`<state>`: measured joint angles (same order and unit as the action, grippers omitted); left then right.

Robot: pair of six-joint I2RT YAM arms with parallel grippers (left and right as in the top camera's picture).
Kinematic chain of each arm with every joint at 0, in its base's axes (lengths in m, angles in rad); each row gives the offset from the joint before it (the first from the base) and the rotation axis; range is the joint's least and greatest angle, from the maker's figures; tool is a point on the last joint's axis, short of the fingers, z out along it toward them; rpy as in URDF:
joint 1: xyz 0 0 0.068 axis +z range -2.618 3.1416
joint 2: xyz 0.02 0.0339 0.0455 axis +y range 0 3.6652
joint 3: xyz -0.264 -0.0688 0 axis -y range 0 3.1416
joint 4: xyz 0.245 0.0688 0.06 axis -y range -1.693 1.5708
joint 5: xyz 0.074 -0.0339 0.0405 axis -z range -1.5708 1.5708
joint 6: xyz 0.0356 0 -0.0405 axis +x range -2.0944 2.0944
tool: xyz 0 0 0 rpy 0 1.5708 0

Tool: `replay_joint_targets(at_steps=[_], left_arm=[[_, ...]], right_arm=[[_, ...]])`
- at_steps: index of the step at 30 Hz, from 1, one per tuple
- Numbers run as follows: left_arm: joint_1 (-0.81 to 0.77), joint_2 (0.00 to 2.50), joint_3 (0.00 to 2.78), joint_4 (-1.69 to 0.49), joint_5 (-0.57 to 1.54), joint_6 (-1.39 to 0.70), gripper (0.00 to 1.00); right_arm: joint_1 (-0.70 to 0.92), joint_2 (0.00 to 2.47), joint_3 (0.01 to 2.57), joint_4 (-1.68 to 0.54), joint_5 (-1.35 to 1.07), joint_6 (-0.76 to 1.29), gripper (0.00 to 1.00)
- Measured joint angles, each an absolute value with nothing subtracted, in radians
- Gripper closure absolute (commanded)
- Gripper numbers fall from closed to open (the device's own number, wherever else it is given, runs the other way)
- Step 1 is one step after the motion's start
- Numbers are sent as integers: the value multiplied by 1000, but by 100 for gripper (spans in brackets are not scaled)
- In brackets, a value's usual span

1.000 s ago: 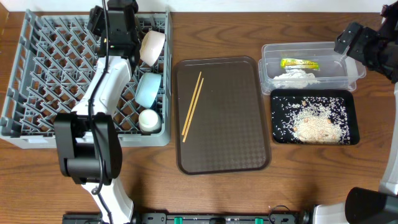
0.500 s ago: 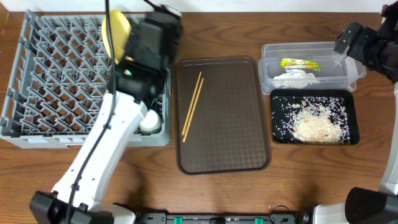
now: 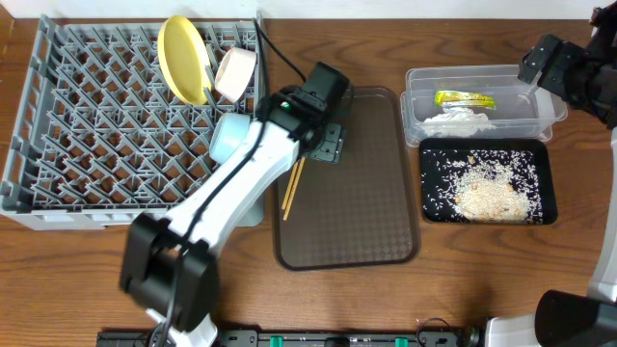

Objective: Sort waste into correct bins and load items into the dishwasher
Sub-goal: 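Move left gripper to chopsticks on brown tray and grasp one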

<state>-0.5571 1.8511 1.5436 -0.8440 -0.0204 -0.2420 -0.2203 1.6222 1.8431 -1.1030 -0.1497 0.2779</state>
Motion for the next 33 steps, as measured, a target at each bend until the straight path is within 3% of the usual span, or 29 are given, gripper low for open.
replay_joint_targets(at_steps=[20,33], left_arm=[[-551,2051,1543,-753,-2,-342,30],[-440,2055,1543,-739,161,-134,30]], right_arm=[[-220,1622,1843,-1103,-149,278,1],[-220,1622,1843,-1103,-150,278,1]])
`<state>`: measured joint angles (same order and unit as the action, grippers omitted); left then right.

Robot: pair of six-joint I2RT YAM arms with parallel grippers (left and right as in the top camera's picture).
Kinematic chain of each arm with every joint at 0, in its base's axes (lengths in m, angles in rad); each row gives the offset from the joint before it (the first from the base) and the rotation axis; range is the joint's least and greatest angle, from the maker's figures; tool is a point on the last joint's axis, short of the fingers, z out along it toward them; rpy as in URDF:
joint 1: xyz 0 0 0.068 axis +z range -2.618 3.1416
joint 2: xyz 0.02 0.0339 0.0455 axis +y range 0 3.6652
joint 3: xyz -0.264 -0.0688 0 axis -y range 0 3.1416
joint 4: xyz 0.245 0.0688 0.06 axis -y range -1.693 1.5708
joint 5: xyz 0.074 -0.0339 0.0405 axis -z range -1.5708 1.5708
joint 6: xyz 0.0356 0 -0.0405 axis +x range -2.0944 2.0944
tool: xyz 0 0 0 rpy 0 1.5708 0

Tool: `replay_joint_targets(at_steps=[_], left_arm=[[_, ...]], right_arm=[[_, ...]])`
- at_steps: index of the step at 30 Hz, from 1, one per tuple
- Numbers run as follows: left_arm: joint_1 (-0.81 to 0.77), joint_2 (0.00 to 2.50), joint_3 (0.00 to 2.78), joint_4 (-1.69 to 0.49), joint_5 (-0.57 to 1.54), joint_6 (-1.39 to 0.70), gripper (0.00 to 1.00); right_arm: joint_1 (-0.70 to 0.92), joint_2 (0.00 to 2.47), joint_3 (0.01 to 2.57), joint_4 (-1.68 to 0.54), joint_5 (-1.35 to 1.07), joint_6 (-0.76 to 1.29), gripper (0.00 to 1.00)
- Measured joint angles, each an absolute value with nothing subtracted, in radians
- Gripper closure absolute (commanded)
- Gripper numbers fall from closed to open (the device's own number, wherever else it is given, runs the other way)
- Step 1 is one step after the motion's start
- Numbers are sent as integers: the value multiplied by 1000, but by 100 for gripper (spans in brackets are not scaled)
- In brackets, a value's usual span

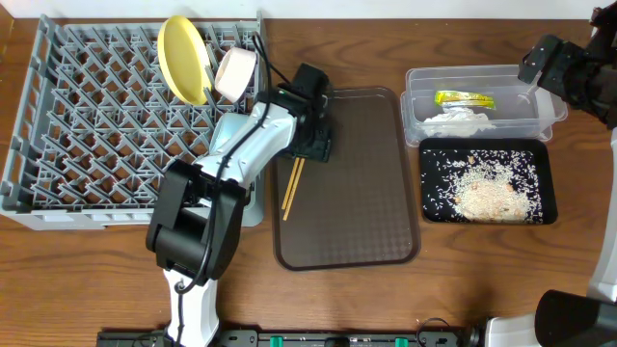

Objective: Sort waste into correct bins and load items into the dishwasher
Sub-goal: 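Move left gripper to chopsticks on brown tray and grasp one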

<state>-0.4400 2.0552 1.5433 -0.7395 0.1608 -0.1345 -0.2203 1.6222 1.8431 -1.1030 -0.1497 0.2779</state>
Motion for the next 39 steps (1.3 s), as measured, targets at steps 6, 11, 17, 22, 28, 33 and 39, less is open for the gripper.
replay_joint_targets(at_steps=[6,11,17,22,28,33,39], left_arm=[[-445,2056,1543,-712,181,-80,30],[-447,2069,1543,-706,182,-65,30],[-447,2091,1543,-694,182,-54,29],[-447,2091,1543,-678,182,-51,29],[-447,2091,1543,-660,182,-52,30],[-447,2091,1543,-626,181,-59,30],[-447,2128,1543,-591,177,-82,30]], right_arm=[[-220,1622,1843,-1103,-150,278,1],[-220,1622,1843,-1103,-149,278,1],[-220,1622,1843,-1103,-150,278,1],[-220,1622,1843,-1103,-149,278,1],[-220,1622,1843,-1103,-150,278,1],[-220,1622,1843,-1103,-149,278,1],[-220,1622,1843,-1103,-149,278,1]])
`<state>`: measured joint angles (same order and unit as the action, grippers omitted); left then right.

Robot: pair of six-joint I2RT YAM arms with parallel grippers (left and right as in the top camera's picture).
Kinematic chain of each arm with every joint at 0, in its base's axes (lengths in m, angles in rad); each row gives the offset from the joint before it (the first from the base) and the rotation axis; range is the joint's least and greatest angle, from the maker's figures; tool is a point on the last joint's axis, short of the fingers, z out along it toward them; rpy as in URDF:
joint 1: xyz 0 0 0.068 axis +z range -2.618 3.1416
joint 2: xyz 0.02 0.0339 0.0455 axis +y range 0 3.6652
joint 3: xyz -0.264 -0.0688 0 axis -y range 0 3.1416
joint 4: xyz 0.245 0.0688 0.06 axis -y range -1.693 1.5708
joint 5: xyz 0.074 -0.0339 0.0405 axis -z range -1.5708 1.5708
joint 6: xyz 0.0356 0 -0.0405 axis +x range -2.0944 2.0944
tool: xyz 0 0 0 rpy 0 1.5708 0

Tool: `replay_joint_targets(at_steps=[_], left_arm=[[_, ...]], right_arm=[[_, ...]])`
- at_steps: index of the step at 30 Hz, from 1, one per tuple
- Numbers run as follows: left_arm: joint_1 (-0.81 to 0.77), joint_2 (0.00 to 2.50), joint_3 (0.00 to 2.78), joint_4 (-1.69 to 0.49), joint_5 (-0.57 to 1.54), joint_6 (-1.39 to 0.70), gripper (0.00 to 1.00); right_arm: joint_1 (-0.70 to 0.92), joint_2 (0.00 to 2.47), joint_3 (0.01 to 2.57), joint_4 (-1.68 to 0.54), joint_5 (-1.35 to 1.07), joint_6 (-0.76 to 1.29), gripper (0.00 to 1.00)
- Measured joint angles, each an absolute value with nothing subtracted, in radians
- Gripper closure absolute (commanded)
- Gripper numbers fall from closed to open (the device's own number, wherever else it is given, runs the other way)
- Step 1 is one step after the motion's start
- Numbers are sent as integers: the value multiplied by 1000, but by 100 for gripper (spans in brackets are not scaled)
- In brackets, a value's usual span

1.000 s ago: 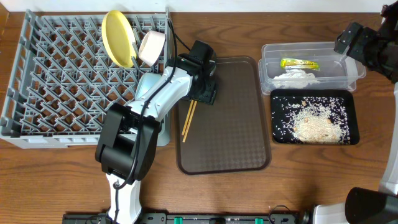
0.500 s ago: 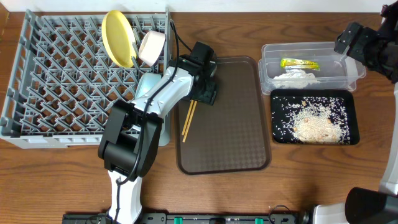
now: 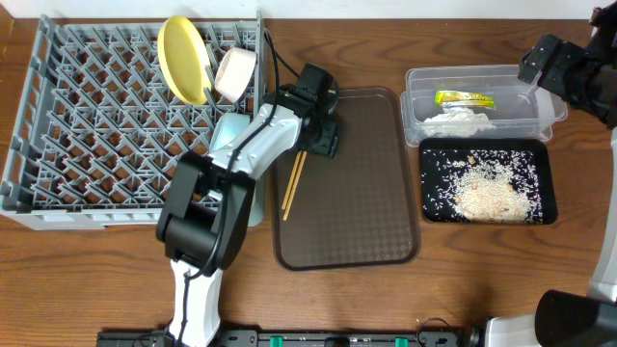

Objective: Sort waste into correct bins and load items into the dishwasher

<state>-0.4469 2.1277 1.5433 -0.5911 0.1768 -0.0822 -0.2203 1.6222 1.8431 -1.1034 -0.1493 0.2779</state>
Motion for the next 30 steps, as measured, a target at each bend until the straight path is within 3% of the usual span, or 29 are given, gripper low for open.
replay_joint_targets(at_steps=[7,8,11,12,18,30], left_arm=[[-447,2154,1544,-576,173,-93,30],[-447,2154,1544,-575,173,-94,34],[-447,2154,1544,-577,173,-106,69],[-447,2154,1544,-578,173,-106,75],[-447,2154,1544,-603,173,-145,91],[-464,2149,1544,-606,173,-168,92]], right_arm=[[-220,1622,1843,-1103,-150,278,1],[-220,1622,1843,-1103,-149,278,1],[-220,1622,1843,-1103,-150,278,1],[-220,1622,1843,-1103,-149,278,1],[-220,1622,1843,-1103,-150,278,1],[-220,1622,1843,-1103,-149,278,1]])
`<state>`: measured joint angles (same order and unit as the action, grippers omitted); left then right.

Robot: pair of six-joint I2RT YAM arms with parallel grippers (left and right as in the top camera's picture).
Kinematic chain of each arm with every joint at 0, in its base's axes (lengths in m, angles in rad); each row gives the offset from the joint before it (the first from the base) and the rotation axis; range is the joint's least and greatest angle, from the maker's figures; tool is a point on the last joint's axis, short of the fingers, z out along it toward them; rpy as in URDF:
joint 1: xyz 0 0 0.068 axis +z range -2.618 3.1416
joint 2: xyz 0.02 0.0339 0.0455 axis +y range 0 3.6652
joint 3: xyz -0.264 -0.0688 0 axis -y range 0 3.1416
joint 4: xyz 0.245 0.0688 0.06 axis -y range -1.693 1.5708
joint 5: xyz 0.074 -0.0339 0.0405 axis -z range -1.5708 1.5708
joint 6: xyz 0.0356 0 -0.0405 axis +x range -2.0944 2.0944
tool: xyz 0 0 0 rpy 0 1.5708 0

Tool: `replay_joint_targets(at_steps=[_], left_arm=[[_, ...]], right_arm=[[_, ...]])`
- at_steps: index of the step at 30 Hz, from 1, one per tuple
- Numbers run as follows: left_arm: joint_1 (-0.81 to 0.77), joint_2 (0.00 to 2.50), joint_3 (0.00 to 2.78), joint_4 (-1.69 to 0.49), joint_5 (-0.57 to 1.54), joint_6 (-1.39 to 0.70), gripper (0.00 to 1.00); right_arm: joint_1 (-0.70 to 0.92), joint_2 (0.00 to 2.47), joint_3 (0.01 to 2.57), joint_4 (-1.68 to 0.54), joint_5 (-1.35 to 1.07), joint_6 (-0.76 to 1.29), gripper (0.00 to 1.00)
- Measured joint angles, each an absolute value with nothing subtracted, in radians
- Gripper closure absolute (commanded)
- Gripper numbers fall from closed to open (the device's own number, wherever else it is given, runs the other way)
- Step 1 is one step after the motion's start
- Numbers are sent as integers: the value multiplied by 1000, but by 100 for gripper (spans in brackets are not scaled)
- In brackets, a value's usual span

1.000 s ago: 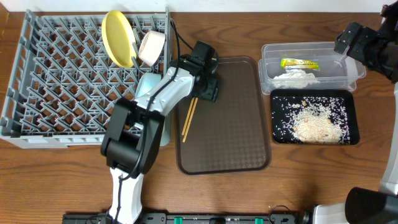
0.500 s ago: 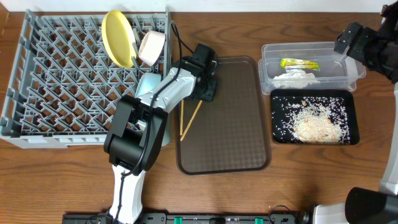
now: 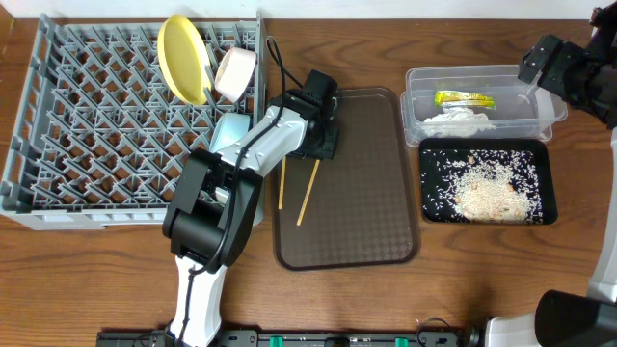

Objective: Sort waste into correct bins and load items into the dishwasher

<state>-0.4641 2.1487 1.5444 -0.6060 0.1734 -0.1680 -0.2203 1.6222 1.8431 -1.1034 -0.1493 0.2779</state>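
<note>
Two wooden chopsticks lie apart at the left end of the brown tray point(image 3: 357, 193): one chopstick point(image 3: 281, 183) nearly straight along the tray's left rim, the other chopstick point(image 3: 308, 193) slanted, its upper end right under my left gripper point(image 3: 323, 146). From overhead I cannot see whether the left gripper's fingers grip that end. The grey dish rack point(image 3: 96, 125) at left holds a yellow plate point(image 3: 183, 58) and a beige cup point(image 3: 235, 72). A light blue cup point(image 3: 229, 135) sits by the rack's right edge, partly under the left arm. My right gripper point(image 3: 538, 60) hangs at the far right, above the clear bin.
A clear plastic bin point(image 3: 482, 96) at right holds a yellow wrapper point(image 3: 465, 98) and white tissue point(image 3: 453, 120). In front of it stands a black tray point(image 3: 487, 181) with scattered rice. A black cable runs from the rack's corner to the left arm.
The two chopsticks lay together slanted on the tray's left rim; now they are apart, one upright, one shifted right with its top at the left gripper. The left gripper sits slightly lower.
The left gripper hovered over the tray's top left corner above the paired chopsticks. It then stood nearer the rack edge, then back over the chopsticks' upper ends. Now the chopsticks are spread apart. The right arm stayed still throughout.
</note>
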Motion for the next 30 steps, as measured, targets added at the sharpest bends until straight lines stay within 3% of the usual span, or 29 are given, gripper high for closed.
replay_joint_targets(at_steps=[13,17,19,25,30], left_arm=[[-464,1861,1544,-633,173,-184,92],[-464,1808,1549,-686,173,-172,70],[-464,1808,1550,-731,173,-158,63],[-474,1853,1550,-838,121,-138,58],[-511,1913,1550,-839,91,-86,48]], right_arm=[[-220,1622,1843,-1103,-150,278,1],[-220,1622,1843,-1103,-150,278,1],[-220,1622,1843,-1103,-150,278,1],[-220,1622,1843,-1103,-150,278,1],[-220,1622,1843,-1103,-149,278,1]])
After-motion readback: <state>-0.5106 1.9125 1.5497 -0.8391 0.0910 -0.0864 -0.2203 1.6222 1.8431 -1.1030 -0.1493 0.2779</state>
